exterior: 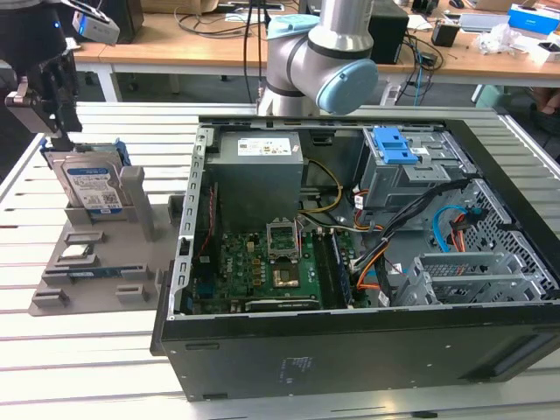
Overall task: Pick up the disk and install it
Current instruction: 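Pick up the disk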
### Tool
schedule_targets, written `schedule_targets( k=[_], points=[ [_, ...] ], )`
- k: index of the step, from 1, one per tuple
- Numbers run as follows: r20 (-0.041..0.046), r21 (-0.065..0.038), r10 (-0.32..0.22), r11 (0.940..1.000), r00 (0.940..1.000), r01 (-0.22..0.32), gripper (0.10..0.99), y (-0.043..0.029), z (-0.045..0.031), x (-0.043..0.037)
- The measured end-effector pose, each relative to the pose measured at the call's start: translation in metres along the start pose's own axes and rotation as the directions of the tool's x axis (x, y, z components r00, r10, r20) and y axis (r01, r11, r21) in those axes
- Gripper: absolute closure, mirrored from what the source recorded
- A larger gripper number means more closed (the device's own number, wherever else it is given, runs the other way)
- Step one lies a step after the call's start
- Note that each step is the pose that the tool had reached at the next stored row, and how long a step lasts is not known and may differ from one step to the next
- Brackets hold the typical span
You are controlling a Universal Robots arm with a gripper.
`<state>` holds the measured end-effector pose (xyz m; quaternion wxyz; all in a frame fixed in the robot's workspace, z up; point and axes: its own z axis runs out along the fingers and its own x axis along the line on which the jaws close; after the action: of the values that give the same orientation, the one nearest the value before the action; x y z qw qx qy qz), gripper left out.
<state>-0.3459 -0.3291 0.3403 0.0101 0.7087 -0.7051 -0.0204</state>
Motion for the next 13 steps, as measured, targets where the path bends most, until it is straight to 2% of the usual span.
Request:
schedule_targets(
  k=[3, 13],
  points=[
    [-0.0008, 0.000, -0.018, 0.9998, 0.9998, 0.018, 0.608, 0.0003, 0.0092, 0.0008],
    [-0.0013, 0.000, -0.031, 0.9995, 0.9995, 0.031, 0.608, -0.0004, 0.0303, 0.0019]
  ],
)
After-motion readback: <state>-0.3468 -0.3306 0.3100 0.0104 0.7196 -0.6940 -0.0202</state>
